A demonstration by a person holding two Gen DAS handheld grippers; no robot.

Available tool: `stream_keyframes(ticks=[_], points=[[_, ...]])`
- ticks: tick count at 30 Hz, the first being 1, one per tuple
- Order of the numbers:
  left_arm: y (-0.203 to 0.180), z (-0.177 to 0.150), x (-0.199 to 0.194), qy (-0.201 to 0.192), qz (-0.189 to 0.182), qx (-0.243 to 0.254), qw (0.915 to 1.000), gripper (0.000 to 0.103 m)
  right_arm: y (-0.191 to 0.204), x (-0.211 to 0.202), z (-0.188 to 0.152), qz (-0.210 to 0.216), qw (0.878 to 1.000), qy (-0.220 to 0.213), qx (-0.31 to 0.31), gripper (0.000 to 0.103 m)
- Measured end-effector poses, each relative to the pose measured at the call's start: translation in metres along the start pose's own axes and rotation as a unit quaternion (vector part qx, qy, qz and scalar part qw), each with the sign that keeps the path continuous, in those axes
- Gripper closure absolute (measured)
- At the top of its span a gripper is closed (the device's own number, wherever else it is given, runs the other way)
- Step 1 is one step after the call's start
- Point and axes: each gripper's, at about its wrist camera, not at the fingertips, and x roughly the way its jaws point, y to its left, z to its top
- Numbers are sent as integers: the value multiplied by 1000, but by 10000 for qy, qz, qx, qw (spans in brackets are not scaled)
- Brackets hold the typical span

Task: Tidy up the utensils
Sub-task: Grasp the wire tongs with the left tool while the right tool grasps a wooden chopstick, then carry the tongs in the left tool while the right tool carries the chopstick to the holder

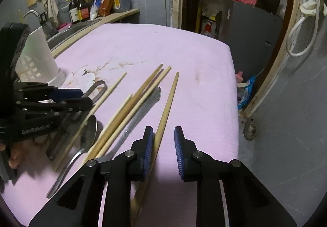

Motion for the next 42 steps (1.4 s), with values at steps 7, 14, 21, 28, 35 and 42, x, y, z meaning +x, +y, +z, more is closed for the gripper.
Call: stream_keyframes(ticks=[7, 14, 21, 28, 35, 42], points=[[-14, 8, 13, 284, 212, 313, 9989, 69, 1, 13, 13, -104, 9999, 119, 53, 85], [-7, 18, 18, 512, 245, 184, 9982, 82, -3, 30, 32, -81, 9991, 366, 220, 84], [2, 12, 4, 228, 117, -140, 9996, 83, -1, 34, 40, 32, 9969, 731, 285, 96], [9, -4, -47, -945, -103, -374, 9948, 84, -10, -2, 17, 633, 9922, -124, 1070, 99], [10, -5, -97, -2115, 16, -394, 9766, 84, 23, -76, -1, 378, 9739, -2094, 787, 99], [12, 6, -157, -3096, 280, -296, 9500, 84, 65, -116, 7, -172, 9340, -3563, 200, 99]])
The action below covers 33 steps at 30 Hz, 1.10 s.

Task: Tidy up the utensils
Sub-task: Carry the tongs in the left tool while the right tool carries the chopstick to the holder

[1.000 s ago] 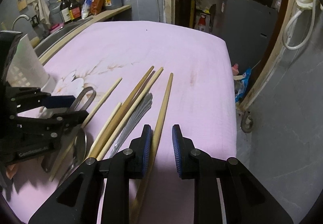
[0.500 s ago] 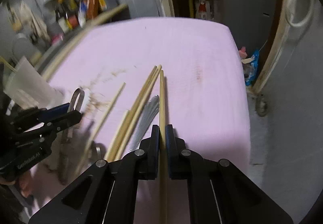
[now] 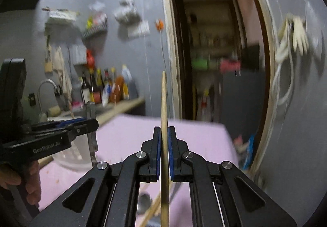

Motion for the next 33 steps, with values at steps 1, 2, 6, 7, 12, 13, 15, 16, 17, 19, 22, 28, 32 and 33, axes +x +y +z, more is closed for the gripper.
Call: stream_keyframes(ticks=[1, 2, 6, 7, 12, 13, 15, 16, 17, 19, 22, 28, 32, 33], points=[[3, 6, -7, -97, 14, 26, 9999, 84, 3, -1, 4, 11, 9999, -145, -43, 99], [5, 10, -12, -167, 42, 48, 9998, 84, 8, -4, 8, 54, 9992, -388, -77, 99], [20, 30, -34, -414, 126, 29, 9991, 84, 18, -7, 26, 276, 9937, -1083, -28, 99], [25, 35, -39, -457, 160, 7, 9988, 84, 21, -7, 31, 356, 9920, -1214, 17, 99], [53, 51, -67, -696, 451, -7, 9966, 84, 39, 2, 55, 728, 9815, -1749, 275, 99], [59, 54, -73, -725, 503, -21, 9961, 84, 45, 4, 60, 814, 9796, -1805, 340, 99], [76, 60, -85, -782, 655, -83, 9947, 84, 54, 12, 68, 1008, 9753, -1905, 478, 99], [82, 61, -90, -804, 742, -104, 9939, 84, 60, 16, 73, 1092, 9736, -1931, 532, 99], [91, 62, -96, -838, 863, -131, 9927, 84, 66, 22, 76, 1213, 9712, -1956, 610, 99], [107, 65, -104, -892, 1051, -193, 9903, 84, 78, 31, 83, 1427, 9671, -1973, 736, 99], [133, 64, -112, -909, 1333, -326, 9864, 84, 100, 44, 89, 1660, 9618, -2025, 800, 99], [176, 49, -104, -836, 1768, -610, 9788, 84, 129, 70, 87, 1891, 9576, -1984, 891, 99], [192, 38, -87, -766, 1904, -757, 9758, 84, 144, 87, 76, 1711, 9615, -1986, 826, 99], [195, 36, -82, -746, 1909, -789, 9756, 84, 146, 90, 74, 1652, 9626, -1976, 842, 99]])
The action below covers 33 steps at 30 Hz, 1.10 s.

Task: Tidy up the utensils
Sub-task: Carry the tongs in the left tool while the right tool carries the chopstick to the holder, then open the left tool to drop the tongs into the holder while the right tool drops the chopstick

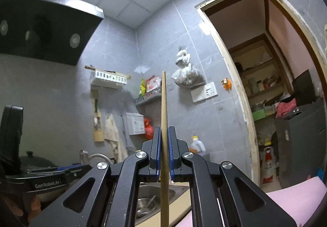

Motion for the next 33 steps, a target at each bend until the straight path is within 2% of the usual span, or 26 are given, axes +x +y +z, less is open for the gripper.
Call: stream_keyframes(ticks=[6, 19, 24, 33], points=[[-3, -9, 18, 97, 9, 59, 9999, 84, -2, 15, -21, -347, 9992, 117, -135, 99], [-15, -35, 36, 544, -73, 435, 9975, 84, -1, 29, -48, -250, 9976, 617, -211, 98], [-10, -42, 38, 755, -374, 268, 9961, 83, 2, 24, -56, -191, 9944, 916, -492, 98], [0, -42, 30, 891, -949, -138, 9914, 82, 10, 9, -61, -128, 9843, 1361, -1120, 98]])
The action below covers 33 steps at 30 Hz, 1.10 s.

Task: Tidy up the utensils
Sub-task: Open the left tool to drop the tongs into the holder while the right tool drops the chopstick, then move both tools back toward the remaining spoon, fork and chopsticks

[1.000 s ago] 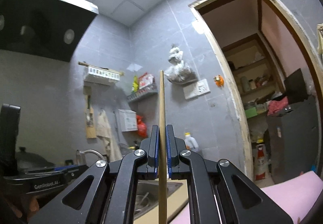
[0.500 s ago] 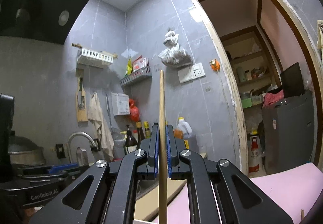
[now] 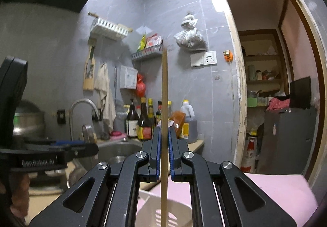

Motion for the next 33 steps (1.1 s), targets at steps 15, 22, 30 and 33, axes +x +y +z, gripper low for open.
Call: stream_keyframes(ticks=[15, 22, 30, 33], points=[[-18, 16, -46, -766, -338, -256, 9962, 42, -19, -51, 40, -33, 9995, -300, -1, 59], [-52, 13, -62, -1111, -496, -192, 9924, 11, -46, -96, 55, -412, 9976, -562, -1, 27], [-103, -5, -63, -1249, -711, 112, 9896, 3, -84, -152, 47, -963, 9935, -609, -6, 0], [-118, -13, -57, -1132, -793, 230, 9901, 3, -99, -168, 38, -1116, 9926, -473, 48, 0]])
